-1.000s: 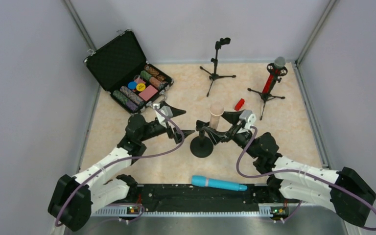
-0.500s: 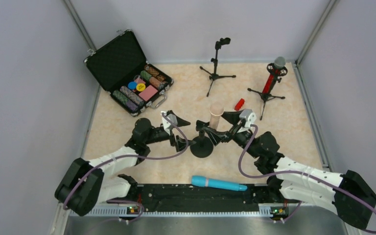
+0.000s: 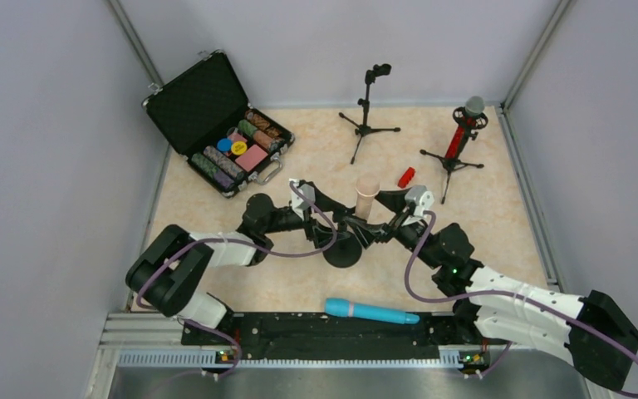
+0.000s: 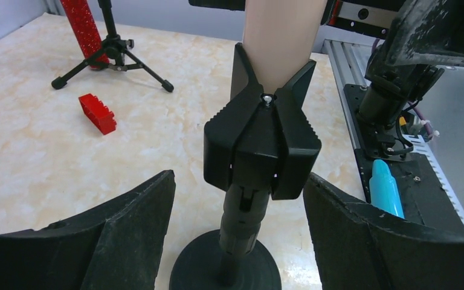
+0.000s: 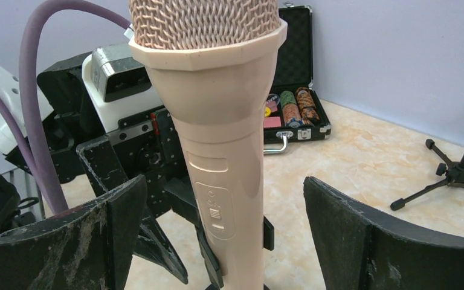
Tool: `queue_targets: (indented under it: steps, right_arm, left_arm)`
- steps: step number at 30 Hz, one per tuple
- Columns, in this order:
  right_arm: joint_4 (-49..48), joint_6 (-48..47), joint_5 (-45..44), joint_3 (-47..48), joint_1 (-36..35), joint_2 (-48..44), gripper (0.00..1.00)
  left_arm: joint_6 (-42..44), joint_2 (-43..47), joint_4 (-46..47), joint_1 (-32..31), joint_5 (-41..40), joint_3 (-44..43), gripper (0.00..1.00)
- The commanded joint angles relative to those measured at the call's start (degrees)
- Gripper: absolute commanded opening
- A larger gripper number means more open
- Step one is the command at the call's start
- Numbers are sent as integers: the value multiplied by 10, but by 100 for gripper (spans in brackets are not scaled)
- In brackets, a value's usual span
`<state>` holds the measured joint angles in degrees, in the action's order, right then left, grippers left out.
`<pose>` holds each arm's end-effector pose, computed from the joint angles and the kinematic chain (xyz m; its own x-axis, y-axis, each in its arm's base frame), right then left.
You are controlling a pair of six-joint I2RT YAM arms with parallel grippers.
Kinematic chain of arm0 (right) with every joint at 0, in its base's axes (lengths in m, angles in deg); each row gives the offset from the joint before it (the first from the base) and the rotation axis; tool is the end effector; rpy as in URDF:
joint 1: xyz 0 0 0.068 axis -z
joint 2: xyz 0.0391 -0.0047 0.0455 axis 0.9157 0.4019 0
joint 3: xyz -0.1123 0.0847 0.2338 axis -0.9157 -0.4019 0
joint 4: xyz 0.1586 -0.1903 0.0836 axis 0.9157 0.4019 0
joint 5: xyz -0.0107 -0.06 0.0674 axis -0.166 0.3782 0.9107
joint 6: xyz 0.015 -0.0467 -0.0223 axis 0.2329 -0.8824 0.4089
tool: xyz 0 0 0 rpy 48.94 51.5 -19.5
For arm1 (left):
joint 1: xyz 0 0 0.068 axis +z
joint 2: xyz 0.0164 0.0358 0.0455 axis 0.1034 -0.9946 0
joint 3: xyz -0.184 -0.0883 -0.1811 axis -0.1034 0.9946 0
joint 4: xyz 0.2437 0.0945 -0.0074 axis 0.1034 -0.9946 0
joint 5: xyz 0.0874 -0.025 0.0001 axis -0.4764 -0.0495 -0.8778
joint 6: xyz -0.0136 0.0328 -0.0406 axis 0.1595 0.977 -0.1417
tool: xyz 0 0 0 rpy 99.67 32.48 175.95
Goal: Attach the microphones to the stand
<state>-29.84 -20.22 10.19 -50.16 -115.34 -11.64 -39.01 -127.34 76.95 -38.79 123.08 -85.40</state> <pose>0.1278 0.1491 0.2646 0.0806 0.2804 -0.9565 -0.7933 0.5991 0.1087 0.2131 -0.1702 0.2128 -0.0691 -0.0795 -0.9944 0.9908 0.1105 -0.0777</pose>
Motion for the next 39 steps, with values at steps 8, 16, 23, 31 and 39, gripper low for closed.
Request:
queue_targets:
  steps: [8,16,23,31,39]
  right_arm:
    - [-2,-14,-5,28,-6,-20,97]
    - [-1,-16,-4,26,-6,-24,97]
    - [18,-17,-9,22,-6,-39,97]
    - [80,-37,-10,-4,-5,-96,98]
    - [125,-67,39,-48,-6,-168,99]
  left_arm:
    - [-113,-98,285,-6,34,-8,67]
    - [-110,-103,290,-6,40,-7,49]
    - [-112,-101,281,-5,47,-11,5]
    - [-111,-77,274,-5,36,-13,0]
    - [-65,11,167,-7,-6,-26,0]
